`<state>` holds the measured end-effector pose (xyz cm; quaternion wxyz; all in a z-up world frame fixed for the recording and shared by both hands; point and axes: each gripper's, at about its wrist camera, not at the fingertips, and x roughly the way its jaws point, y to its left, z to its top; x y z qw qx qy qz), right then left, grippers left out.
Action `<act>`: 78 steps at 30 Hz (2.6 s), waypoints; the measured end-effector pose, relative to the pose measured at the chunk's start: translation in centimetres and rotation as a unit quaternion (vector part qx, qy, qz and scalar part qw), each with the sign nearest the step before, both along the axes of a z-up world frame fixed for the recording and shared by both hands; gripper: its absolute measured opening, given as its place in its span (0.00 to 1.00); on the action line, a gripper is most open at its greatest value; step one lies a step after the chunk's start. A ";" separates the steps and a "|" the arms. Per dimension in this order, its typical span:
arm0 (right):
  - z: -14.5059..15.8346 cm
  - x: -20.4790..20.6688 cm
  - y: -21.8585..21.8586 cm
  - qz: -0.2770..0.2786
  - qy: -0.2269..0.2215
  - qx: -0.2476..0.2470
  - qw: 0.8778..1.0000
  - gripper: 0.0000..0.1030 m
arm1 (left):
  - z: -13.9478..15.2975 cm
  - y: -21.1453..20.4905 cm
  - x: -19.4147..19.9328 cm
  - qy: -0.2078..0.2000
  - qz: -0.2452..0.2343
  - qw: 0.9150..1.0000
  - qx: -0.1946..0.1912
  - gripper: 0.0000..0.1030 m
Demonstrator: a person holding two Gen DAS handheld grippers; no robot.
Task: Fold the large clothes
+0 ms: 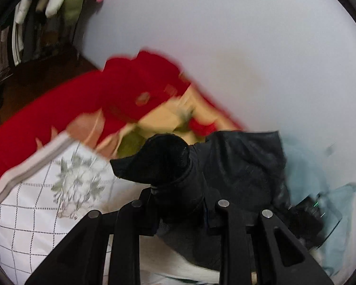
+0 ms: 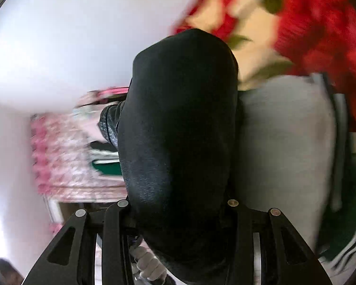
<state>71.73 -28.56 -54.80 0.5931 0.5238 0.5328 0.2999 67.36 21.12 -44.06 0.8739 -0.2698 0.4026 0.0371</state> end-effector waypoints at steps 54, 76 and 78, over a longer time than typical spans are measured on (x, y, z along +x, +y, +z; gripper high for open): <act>50.6 -53.7 21.6 -0.167 -0.161 -0.673 0.703 1.00 | 32.3 -1.5 -31.5 -0.025 -0.177 0.953 0.247 0.98; 61.1 -66.9 22.1 -0.202 -0.206 -0.666 0.688 1.00 | 38.1 -2.7 -40.8 -0.091 -0.166 0.951 0.243 0.98; 61.4 -67.2 22.1 -0.204 -0.208 -0.665 0.688 1.00 | 38.2 -2.6 -40.9 -0.090 -0.162 0.952 0.244 0.98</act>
